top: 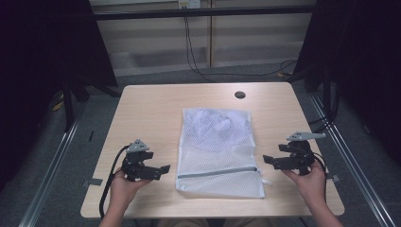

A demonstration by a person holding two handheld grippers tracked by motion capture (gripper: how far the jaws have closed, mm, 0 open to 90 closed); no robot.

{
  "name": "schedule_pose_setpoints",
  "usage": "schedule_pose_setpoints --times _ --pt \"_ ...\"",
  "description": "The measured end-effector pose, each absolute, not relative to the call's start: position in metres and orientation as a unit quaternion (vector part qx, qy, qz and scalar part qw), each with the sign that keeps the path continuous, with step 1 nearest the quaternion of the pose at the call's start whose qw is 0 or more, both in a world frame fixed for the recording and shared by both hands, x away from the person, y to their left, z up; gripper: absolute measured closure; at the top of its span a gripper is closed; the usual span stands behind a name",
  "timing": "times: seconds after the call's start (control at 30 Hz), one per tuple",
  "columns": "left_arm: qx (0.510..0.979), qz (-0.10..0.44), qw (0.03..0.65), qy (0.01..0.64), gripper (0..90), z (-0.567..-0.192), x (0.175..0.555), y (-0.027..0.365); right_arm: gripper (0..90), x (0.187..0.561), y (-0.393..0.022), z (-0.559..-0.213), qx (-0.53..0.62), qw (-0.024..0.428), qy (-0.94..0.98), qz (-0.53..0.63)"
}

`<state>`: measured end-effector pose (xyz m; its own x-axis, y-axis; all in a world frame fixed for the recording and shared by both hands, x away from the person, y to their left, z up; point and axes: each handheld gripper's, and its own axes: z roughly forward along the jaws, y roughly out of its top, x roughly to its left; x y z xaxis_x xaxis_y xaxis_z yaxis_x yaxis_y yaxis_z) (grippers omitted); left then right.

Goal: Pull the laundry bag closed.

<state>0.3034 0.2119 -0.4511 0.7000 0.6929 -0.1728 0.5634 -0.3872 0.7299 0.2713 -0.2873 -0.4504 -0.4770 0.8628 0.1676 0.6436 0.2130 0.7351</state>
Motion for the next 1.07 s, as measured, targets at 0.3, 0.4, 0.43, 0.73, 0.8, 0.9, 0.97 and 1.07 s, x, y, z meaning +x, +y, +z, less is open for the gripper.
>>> schedule_pose_setpoints --times 0.3,0.4,0.43,0.73,0.8,0.9,0.97,1.07 --pt "0.821 0.096 0.402 0.393 8.4 -0.452 0.308 0.230 14.3 0.271 -0.292 -0.455 0.497 0.143 0.764 0.386" --pt "0.819 0.098 0.404 0.395 7.5 -0.453 0.309 0.235 13.5 0.271 -0.295 -0.455 0.496 0.147 0.763 0.388" --pt "0.818 0.099 0.404 0.397 7.1 -0.453 0.310 0.237 13.5 0.271 -0.295 -0.455 0.495 0.149 0.762 0.390" --pt "0.820 0.114 0.397 0.397 6.6 -0.459 0.312 0.249 12.5 0.270 -0.298 -0.457 0.492 0.157 0.765 0.384" --pt "0.820 0.113 0.393 0.400 6.5 -0.462 0.314 0.252 12.4 0.270 -0.298 -0.458 0.491 0.156 0.765 0.386" --pt "0.819 0.107 0.388 0.408 5.8 -0.467 0.315 0.254 11.5 0.271 -0.299 -0.461 0.493 0.149 0.768 0.380" --pt "0.820 0.107 0.384 0.411 5.6 -0.471 0.317 0.254 11.7 0.272 -0.299 -0.463 0.493 0.144 0.770 0.378" --pt "0.824 0.100 0.374 0.414 3.8 -0.476 0.321 0.252 11.4 0.272 -0.300 -0.467 0.498 0.138 0.770 0.375"
